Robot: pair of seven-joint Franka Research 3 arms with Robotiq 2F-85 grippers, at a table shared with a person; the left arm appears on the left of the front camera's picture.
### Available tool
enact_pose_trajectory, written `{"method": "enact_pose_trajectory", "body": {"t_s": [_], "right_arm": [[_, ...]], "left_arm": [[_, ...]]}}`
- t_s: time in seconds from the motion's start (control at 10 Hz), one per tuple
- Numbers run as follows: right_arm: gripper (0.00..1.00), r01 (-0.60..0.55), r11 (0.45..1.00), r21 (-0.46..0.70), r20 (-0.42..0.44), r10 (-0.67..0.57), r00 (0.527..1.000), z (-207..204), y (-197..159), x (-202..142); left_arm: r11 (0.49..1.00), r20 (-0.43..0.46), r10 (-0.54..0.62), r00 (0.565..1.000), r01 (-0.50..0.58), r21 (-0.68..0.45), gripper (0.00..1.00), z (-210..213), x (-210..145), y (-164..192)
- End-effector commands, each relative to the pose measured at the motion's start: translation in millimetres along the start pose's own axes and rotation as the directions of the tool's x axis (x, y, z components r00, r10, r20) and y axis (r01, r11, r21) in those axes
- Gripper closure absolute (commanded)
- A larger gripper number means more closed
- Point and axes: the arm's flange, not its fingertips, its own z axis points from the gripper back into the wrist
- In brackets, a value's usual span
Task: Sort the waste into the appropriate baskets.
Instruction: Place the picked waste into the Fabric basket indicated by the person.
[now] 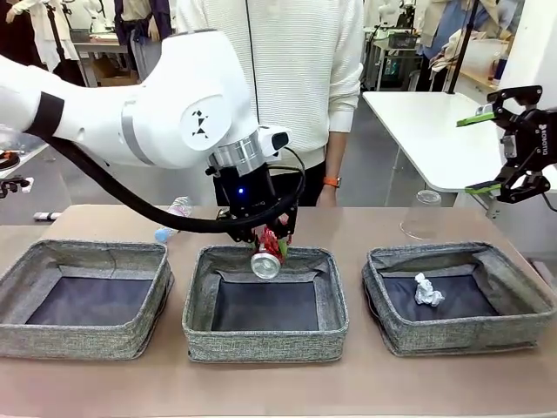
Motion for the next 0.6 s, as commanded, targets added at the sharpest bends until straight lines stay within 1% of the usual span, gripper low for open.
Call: {"method": "enact_pose_trajectory", "body": {"t_s": [0.0,0.5], "right_arm": [[0.00,0.005,1.000,0.021,-0.006,-0.005,1.000,0.2,3.6,-2.3],[0.00,0.005,1.000,0.021,-0.006,-0.005,1.000,0.2,3.6,-2.3]], "left_arm": [[1.000,0.007,0.013,1.000,-0.013,0.012,0.00,3.8,-0.3,2.0],[1.000,0.007,0.018,1.000,-0.018,-0.006,0.00,13.9,2.1,5.4]]}}
